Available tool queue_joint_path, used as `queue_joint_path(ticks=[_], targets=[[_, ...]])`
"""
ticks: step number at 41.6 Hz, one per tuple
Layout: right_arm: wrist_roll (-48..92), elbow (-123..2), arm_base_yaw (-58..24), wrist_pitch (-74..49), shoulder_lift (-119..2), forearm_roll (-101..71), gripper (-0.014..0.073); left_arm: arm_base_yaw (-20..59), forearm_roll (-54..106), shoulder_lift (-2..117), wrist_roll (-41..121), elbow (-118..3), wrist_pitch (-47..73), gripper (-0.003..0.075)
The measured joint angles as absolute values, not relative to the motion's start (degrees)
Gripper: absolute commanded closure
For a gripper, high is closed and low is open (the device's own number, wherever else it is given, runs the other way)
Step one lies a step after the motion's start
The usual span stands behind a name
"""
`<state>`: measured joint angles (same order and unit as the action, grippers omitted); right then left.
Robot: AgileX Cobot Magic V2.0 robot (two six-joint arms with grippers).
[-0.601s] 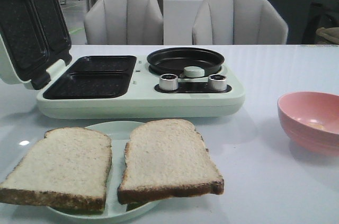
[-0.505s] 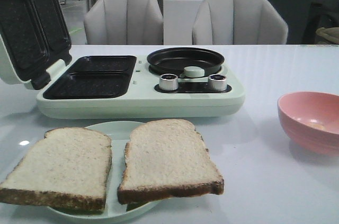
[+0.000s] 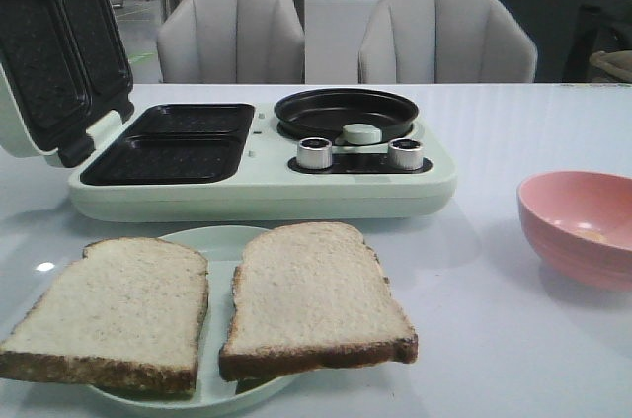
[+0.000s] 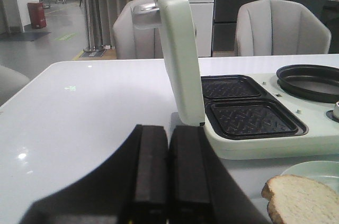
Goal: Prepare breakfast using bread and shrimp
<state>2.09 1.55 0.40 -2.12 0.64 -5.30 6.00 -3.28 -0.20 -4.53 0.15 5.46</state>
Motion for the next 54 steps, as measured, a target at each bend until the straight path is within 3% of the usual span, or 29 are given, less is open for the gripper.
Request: queue_joint_path(ticks=[11, 21, 38, 54], targets=[[2.04, 0.8, 0.4, 0.62, 0.64, -5.93, 0.0548, 6.0, -3.28, -0.2, -4.53, 0.15, 2.97, 0.0619], [1.96, -11.74, 0.4, -7.21, 0.64, -5.13, 0.0548, 6.24, -3.28, -0.2, -4.53, -3.81, -4.13, 0.0619], [1.96, -34.46, 0.4, -23.13, -15.81, -3.72, 0.0548, 6.24, -3.28, 12.96, -4.53, -30.4, 15.06, 0.0619], [1.96, -35.52, 0.4, -34.77, -31.92, -3.58, 0.0548, 6.24, -2.68, 24.44, -4.53, -28.93, 27.13, 0.0619]])
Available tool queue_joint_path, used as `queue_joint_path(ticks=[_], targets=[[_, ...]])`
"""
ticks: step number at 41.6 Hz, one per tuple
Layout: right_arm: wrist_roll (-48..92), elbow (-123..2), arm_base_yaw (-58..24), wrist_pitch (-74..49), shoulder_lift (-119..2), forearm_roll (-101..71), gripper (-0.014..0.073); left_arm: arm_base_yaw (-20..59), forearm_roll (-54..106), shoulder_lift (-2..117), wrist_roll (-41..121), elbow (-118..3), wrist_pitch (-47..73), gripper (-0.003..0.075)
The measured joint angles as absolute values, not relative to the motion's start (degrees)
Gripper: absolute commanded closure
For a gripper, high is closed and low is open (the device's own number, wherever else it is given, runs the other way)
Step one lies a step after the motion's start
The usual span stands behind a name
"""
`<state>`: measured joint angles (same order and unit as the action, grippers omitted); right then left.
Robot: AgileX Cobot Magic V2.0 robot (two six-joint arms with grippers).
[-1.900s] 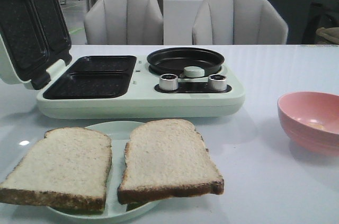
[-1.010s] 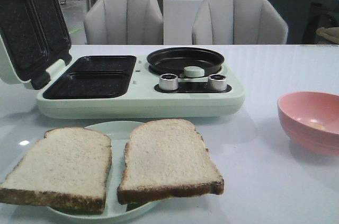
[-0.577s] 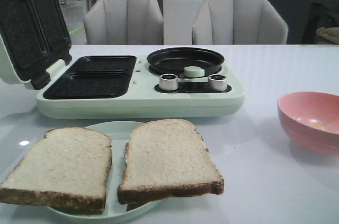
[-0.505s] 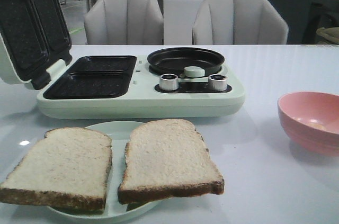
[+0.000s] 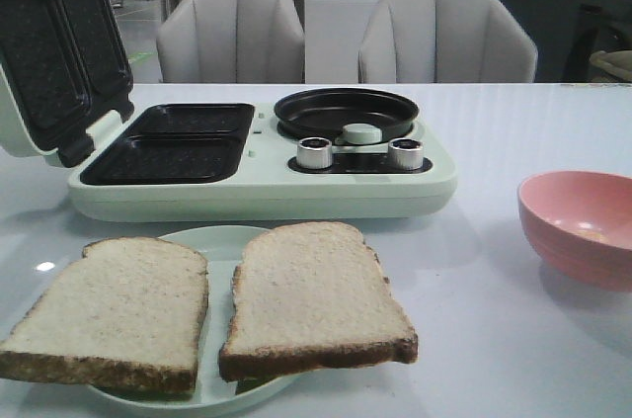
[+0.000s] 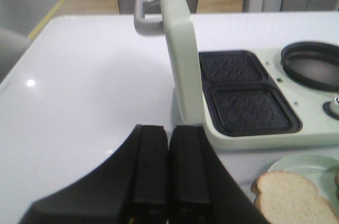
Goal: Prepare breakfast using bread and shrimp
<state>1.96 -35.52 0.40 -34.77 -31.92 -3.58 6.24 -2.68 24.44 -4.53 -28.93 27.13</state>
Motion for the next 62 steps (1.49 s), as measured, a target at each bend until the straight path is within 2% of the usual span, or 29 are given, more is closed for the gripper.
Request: queue_joint_path(ticks=[5, 8, 10, 14, 17, 19, 27, 32, 39, 47, 54, 62], targets=[[1.96, -35.52, 0.4, -35.29, -35.52, -3.58, 0.0544, 6.24, -2.58, 26.98, -4.53, -27.28, 27.6, 0.0619], [1.96, -35.52, 0.4, -35.38, -37.45, -3.58, 0.0489, 6.24, -2.46, 28.38, -4.53, -26.6, 28.0, 0.0589], [1.96, -35.52, 0.4, -35.51, -38.17, -3.58, 0.0387, 6.24, -2.46, 29.17, -4.53, -26.46, 28.19, 0.0522], [1.96, -35.52, 0.4, -35.51, -39.28, -3.58, 0.0164, 6.24, -2.46, 30.37, -4.53, -26.32, 28.32, 0.0314], [1.96, -35.52, 0.4, -35.51, -39.49, -3.58, 0.005, 6.24, -2.46, 30.78, -4.53, -26.32, 28.32, 0.0197], [1.96, -35.52, 0.4, -35.51, -39.63, -3.58, 0.0025, 6.24, -2.46, 30.92, -4.53, -26.32, 28.32, 0.0166], [1.96, -35.52, 0.4, -35.51, -39.67, -3.58, 0.0015, 7.35, -1.81, 31.14, -1.22, -26.19, 28.32, 0.0191], [1.96, -35.52, 0.4, -35.51, -39.67, -3.58, 0.0015, 12.65, -1.34, 31.67, 3.61, -26.19, 28.22, 0.0191], [1.96, -35.52, 0.4, -35.51, -39.67, -3.58, 0.0015, 25.85, -5.29, 35.52, 9.32, -26.19, 28.64, 0.0191], [1.96, -35.52, 0.4, -35.63, -39.67, -3.58, 0.0015, 45.15, -17.36, 44.83, 9.8, -26.19, 32.67, 0.0191], [1.96, -35.52, 0.4, -35.63, -39.67, -3.58, 0.0015, 57.96, -34.21, 56.14, -2.35, -26.19, 37.44, 0.0191], [1.96, -35.52, 0.4, -35.63, -39.67, -3.58, 0.0015, 63.08, -50.63, 70.32, -17.47, -26.19, 38.1, 0.0191]])
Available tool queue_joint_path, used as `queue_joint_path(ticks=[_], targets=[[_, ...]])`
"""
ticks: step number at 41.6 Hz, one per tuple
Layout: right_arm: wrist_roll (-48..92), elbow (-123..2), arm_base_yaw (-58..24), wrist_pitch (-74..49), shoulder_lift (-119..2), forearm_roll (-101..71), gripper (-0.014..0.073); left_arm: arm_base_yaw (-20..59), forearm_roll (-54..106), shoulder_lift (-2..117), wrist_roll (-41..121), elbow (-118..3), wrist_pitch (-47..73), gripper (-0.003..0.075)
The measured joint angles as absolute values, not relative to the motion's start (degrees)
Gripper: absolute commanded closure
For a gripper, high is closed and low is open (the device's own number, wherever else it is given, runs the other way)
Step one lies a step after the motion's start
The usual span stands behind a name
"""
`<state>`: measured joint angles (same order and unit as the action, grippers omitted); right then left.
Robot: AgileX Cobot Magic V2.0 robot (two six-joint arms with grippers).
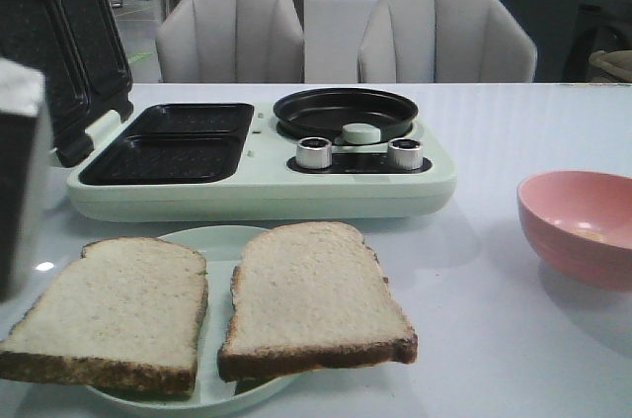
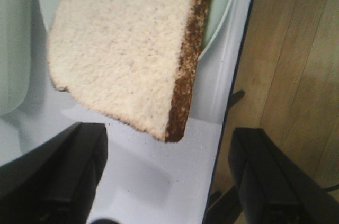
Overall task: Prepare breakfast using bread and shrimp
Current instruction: 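Grasp the bread slice nearest the left gripper with the left gripper, then lift the bread slice and lower it into the sandwich press with left gripper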
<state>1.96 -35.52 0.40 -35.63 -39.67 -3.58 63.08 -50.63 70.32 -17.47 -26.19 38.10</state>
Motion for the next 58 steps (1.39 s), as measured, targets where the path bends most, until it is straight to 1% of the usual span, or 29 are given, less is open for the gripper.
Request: queue_joint_path(ticks=[4, 11, 14, 22, 25, 29, 40, 50, 58], targets=[[1.96, -35.52, 0.4, -35.63, -39.67, -3.58, 0.0015, 63.29, -57.27, 76.04, -24.91, -26.41, 38.02, 0.0191], [1.96, -35.52, 0.4, -35.63, -39.67, -3.58, 0.0015, 63.29, -66.61, 82.13, -34.43, -26.55, 38.77, 0.02], [1.96, -35.52, 0.4, -35.63, -39.67, -3.58, 0.0015, 63.29, -69.28, 83.8, -37.17, -26.65, 38.89, 0.0253], [1.96, -35.52, 0.4, -35.63, -39.67, -3.58, 0.0015, 63.29, -71.56, 84.87, -40.11, -26.65, 38.88, 0.0488], [1.96, -35.52, 0.4, -35.63, -39.67, -3.58, 0.0015, 63.29, -71.56, 84.87, -40.22, -26.65, 38.88, 0.0554], [1.96, -35.52, 0.4, -35.63, -39.67, -3.58, 0.0015, 63.29, -71.68, 84.87, -40.3, -26.65, 38.88, 0.0619], [1.96, -35.52, 0.4, -35.63, -39.67, -3.58, 0.0015, 63.29, -71.19, 83.57, -40.43, -27.43, 41.96, 0.0621], [1.96, -35.52, 0.4, -35.63, -39.67, -3.58, 0.0015, 63.29, -71.41, 72.77, -40.43, -30.74, 48.1, 0.0621], [1.92, -35.52, 0.4, -35.63, -39.67, -3.58, 0.0015, 63.29, -79.42, 63.96, -40.43, -34.08, 51.69, 0.0621]])
